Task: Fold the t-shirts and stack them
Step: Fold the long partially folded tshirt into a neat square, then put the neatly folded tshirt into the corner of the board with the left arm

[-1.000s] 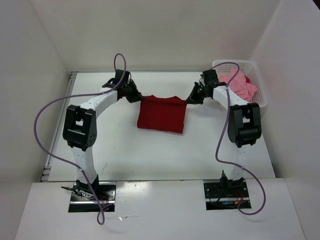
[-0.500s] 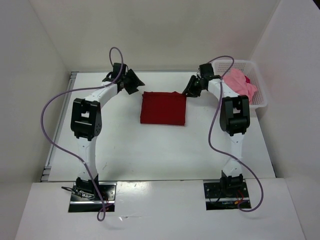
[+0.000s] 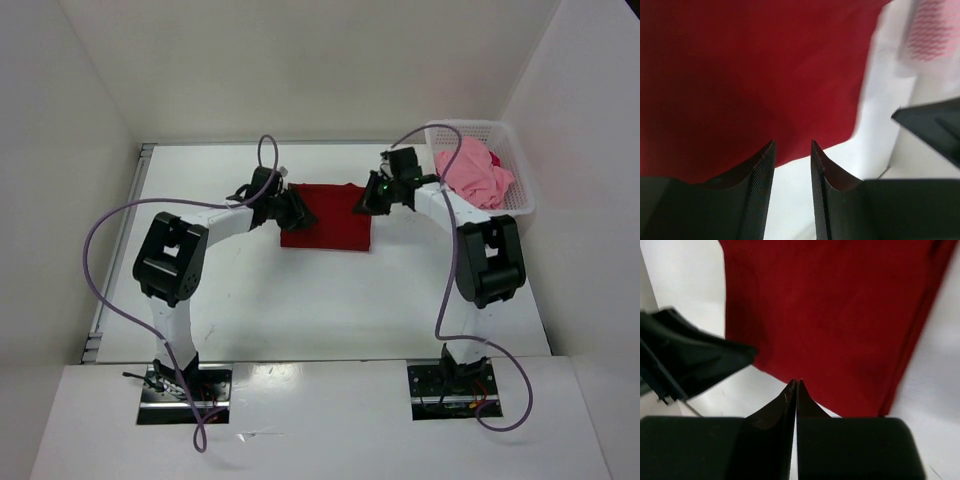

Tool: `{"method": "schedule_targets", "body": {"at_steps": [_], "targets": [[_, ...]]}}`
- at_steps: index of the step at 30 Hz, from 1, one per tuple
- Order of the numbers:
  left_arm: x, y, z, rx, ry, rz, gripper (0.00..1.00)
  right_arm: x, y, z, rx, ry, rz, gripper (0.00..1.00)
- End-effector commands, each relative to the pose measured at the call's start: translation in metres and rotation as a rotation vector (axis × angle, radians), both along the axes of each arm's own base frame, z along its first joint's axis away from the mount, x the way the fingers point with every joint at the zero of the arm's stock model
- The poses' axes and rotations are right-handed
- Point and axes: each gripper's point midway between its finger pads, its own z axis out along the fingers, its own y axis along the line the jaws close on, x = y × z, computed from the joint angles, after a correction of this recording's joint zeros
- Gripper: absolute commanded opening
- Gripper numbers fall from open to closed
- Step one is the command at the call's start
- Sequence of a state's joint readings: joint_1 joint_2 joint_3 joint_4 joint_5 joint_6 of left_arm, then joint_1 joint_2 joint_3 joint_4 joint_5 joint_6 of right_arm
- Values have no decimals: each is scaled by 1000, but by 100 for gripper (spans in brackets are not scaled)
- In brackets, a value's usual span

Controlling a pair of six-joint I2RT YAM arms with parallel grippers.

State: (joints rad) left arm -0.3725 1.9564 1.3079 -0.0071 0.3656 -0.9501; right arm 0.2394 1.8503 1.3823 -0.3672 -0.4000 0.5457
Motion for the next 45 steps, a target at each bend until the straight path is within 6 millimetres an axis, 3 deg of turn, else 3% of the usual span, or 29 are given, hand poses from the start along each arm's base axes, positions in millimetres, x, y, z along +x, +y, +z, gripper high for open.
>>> {"method": "schedule_targets", "body": {"at_steps": [1, 4, 7, 8, 11, 12, 14, 15, 18, 20, 24, 27, 28, 29, 30, 31, 32, 33, 36, 38, 40, 42, 44, 45], "targets": [[4, 11, -12, -4, -14, 20, 41, -29, 24, -35, 60, 59, 77, 3], [-11, 19, -47, 40, 56, 21, 41, -35, 21, -62, 42, 112, 55, 2], [-28, 23, -66, 48, 96, 14, 41, -42, 15, -83, 11, 164, 39, 0], [-42, 29, -72, 53, 129, 21, 41, -49, 12, -91, -5, 185, 31, 0], [-63, 31, -66, 43, 119, 18, 41, -69, 13, -86, -9, 183, 26, 0], [-81, 36, -77, 66, 151, 18, 41, -74, 13, -85, -16, 181, 19, 0], [-95, 42, -71, 66, 152, 18, 41, -91, 11, -84, -29, 192, 25, 0], [-112, 50, -83, 90, 191, 25, 41, -99, 9, -86, -37, 213, 25, 0], [-129, 56, -73, 88, 187, 25, 43, -110, 4, -78, -50, 210, 43, 6], [-128, 60, -46, 103, 130, 13, 52, -104, 6, -52, -40, 159, 52, 10], [-102, 70, 20, 98, -49, 76, 70, -73, 25, -1, 30, 49, 105, 13], [-88, 85, 40, 71, -79, 128, 76, -52, 45, -2, 90, 53, 159, 1], [-88, 89, 39, 80, -75, 131, 77, -45, 54, -2, 107, 39, 171, 0], [-85, 95, 39, 80, -75, 150, 78, -39, 56, -22, 96, 80, 169, 0], [-87, 98, 34, 79, -59, 152, 78, -24, 63, -12, 114, 51, 180, 0], [-91, 101, 26, 76, -44, 154, 80, -21, 72, -15, 123, 56, 201, 0], [-90, 110, 21, 81, -30, 176, 82, -15, 76, -33, 124, 91, 207, 0], [-91, 115, 13, 88, -9, 188, 82, -5, 88, -26, 145, 75, 221, 0], [-92, 126, -9, 111, 28, 203, 83, 16, 98, -45, 154, 99, 220, 0], [-90, 135, -19, 128, 50, 214, 83, 26, 107, -46, 157, 83, 230, 0], [-86, 135, -30, 152, 64, 192, 83, 29, 109, -57, 141, 103, 204, 0], [-85, 133, -44, 157, 90, 176, 83, 34, 111, -53, 146, 88, 191, 0], [-82, 128, -50, 138, 105, 156, 84, 34, 117, -28, 159, 42, 206, 11], [-82, 127, -61, 143, 130, 140, 84, 35, 117, -6, 171, 1, 209, 16]]}}
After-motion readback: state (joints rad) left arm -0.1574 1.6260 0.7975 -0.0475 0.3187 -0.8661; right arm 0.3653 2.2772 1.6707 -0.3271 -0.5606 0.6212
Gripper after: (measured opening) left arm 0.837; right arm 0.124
